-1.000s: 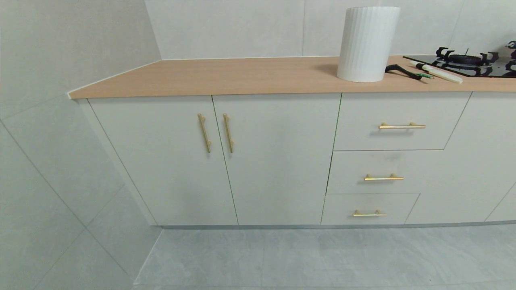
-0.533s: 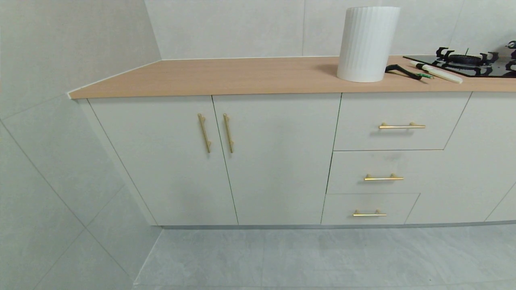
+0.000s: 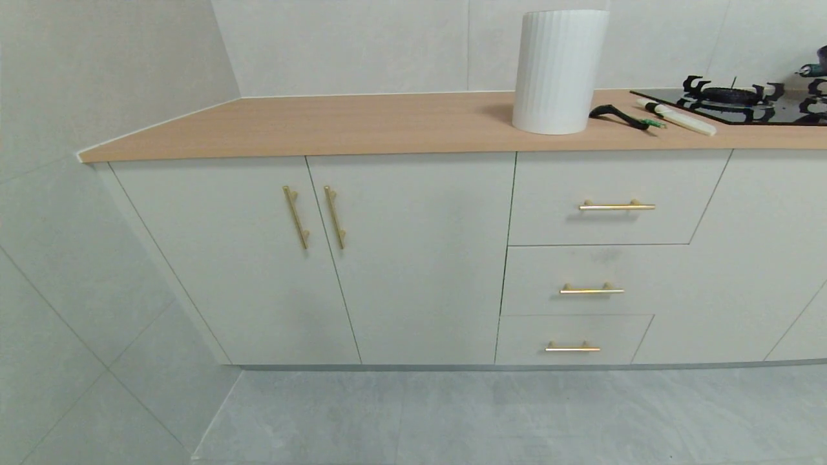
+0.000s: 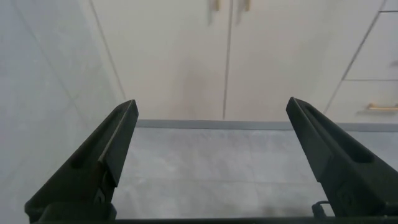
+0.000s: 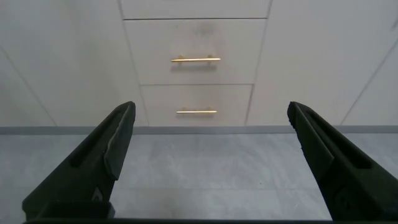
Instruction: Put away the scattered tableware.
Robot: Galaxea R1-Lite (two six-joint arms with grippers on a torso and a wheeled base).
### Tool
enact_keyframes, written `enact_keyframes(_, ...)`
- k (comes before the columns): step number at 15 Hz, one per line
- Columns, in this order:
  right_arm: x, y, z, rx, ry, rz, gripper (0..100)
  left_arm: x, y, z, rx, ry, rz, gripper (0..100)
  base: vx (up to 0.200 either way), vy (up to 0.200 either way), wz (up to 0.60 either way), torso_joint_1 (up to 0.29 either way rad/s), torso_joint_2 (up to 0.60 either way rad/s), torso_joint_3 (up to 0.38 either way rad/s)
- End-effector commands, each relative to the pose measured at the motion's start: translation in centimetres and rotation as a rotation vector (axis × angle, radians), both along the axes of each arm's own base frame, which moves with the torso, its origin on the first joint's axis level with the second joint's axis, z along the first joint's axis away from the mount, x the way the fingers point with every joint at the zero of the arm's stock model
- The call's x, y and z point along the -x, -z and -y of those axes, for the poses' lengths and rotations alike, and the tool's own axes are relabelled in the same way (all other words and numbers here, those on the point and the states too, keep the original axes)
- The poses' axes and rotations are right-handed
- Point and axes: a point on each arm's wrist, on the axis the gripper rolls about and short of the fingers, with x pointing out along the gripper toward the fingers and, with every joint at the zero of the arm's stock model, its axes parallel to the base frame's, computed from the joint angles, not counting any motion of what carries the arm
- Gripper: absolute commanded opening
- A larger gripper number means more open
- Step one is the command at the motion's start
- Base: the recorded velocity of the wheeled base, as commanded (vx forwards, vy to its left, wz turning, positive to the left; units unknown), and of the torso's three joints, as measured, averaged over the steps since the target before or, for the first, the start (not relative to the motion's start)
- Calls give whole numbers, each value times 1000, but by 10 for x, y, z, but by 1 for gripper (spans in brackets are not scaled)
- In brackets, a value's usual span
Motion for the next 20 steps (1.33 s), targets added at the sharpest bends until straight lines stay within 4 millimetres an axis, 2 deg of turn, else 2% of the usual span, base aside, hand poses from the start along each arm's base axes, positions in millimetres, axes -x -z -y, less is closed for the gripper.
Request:
enact_keyframes(1,0,0,0,1,2,-3,100,0,0,0,2,0,-1,100,0,0,0,0,0,0)
enact_keyframes(5,0,0,0,1,2,-3,100,0,0,0,0,0,-1,100,0,0,0,0,0,0)
enact_keyframes(16,0,0,0,1,2,-3,100,0,0,0,0,0,-1,100,200,0,0,2,3,4)
enact_keyframes(20,0,0,0,4,2,-1,100,0,0,0,2,0,-1,100,0,0,0,0,0,0)
